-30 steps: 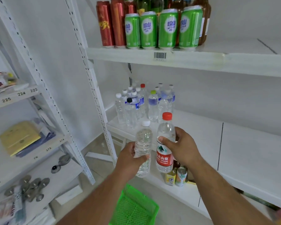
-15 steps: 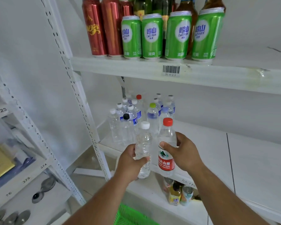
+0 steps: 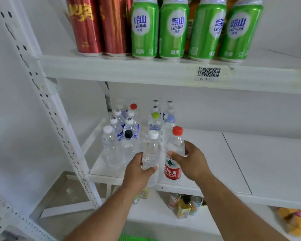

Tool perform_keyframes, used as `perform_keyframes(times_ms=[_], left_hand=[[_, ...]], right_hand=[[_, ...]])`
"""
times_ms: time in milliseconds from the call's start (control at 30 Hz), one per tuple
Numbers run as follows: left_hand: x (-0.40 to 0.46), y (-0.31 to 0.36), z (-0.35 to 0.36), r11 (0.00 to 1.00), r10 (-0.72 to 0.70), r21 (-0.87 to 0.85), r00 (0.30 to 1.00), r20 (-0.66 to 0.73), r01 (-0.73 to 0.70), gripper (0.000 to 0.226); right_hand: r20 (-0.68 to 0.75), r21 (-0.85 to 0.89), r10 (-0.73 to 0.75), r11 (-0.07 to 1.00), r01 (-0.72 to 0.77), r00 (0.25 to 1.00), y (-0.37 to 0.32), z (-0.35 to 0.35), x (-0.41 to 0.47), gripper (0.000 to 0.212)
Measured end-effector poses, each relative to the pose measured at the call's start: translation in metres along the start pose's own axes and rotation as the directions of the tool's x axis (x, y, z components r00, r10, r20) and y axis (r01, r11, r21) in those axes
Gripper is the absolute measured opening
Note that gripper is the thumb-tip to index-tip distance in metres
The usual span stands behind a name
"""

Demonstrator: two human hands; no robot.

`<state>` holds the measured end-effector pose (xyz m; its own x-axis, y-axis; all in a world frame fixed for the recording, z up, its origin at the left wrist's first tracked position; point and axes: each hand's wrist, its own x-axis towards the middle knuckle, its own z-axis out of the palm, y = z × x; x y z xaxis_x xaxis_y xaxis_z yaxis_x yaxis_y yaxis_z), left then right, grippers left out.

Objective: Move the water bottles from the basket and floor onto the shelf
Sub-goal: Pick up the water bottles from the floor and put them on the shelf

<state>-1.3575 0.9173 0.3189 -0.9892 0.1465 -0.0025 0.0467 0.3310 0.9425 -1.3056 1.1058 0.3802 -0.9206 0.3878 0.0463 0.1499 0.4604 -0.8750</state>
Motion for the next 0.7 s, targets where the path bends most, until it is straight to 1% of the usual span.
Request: perform_keyframes(times_ms=[133, 300, 400, 600, 700], left_hand=[[0.022, -0.002, 0.003, 1.0, 0.012, -0.007, 1.0, 0.025, -0.012, 0.045], [0.046, -0.005, 0.012, 1.0, 0.008, 0.019, 1.0, 0.025, -0.009, 0.052], [0.059, -0.004, 0.018, 1.0, 0.012, 0.026, 1.0, 0.021, -0.012, 0.051], [0.08, -0.003, 0.033, 0.999, 0.026, 0.03, 1.0, 0.012, -0.027, 0.049], [0.087, -0.004, 0.038, 0.999, 0.027, 0.018, 1.0, -0.003, -0.027, 0.047]], right_hand=[[-0.031, 0.006, 0.021, 1.0, -0.021, 0.999, 0.001, 0.008, 0.015, 0.03], [-0.047, 0.03, 0.011, 0.999, -0.009, 0.999, 0.008, 0.014, 0.038, 0.027], [-0.056, 0.046, 0.016, 0.999, -0.014, 0.998, 0.011, 0.018, 0.052, 0.024], [-0.069, 0.053, 0.03, 0.998, -0.026, 0.997, 0.021, 0.031, 0.074, 0.025], [-0.064, 0.052, 0.049, 0.998, -0.046, 0.997, 0.026, 0.035, 0.08, 0.029]])
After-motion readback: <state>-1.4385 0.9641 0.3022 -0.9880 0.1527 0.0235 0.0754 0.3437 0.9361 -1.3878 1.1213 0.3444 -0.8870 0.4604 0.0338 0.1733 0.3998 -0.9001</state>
